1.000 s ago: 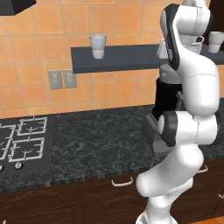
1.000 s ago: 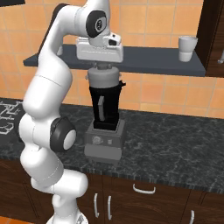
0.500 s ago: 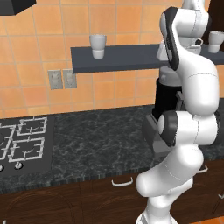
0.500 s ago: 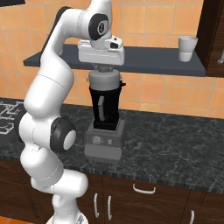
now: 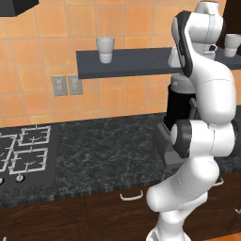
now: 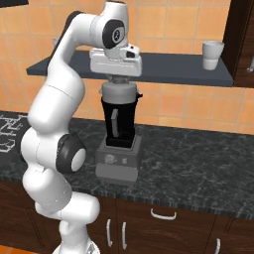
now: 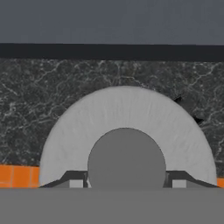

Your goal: Close the lid blender by securely placing the lid on top.

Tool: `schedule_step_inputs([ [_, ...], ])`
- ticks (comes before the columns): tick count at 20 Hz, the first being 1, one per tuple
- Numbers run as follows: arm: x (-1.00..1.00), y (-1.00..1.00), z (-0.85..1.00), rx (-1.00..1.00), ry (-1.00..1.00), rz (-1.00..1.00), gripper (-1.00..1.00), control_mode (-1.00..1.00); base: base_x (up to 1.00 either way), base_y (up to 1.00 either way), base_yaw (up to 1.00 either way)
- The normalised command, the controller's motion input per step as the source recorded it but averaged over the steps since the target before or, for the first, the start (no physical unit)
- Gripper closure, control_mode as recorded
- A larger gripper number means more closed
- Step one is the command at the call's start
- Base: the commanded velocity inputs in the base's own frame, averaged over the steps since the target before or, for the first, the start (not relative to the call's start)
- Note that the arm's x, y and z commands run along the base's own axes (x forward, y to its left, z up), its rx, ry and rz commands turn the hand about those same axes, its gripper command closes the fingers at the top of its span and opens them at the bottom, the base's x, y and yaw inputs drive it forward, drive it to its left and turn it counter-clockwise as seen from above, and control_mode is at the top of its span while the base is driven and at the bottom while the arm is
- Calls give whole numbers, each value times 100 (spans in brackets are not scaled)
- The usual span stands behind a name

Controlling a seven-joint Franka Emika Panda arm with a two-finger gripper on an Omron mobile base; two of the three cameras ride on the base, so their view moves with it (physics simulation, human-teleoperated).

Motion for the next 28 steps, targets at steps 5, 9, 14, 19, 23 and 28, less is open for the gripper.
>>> schedule_step_inputs([
  [5, 0, -2, -17, 0, -1, 0, 100, -100, 0, 0, 0],
  [9, 1, 0, -7, 0, -13, 0, 100, -100, 0, 0, 0],
  [14, 0, 0, 0, 0, -25, 0, 100, -100, 0, 0, 0],
  [19, 0, 0, 0, 1, -30, 0, 100, -100, 0, 0, 0],
  [23, 0, 0, 0, 1, -30, 0, 100, -100, 0, 0, 0],
  [28, 2, 0, 4, 1, -30, 0, 100, -100, 0, 0, 0],
])
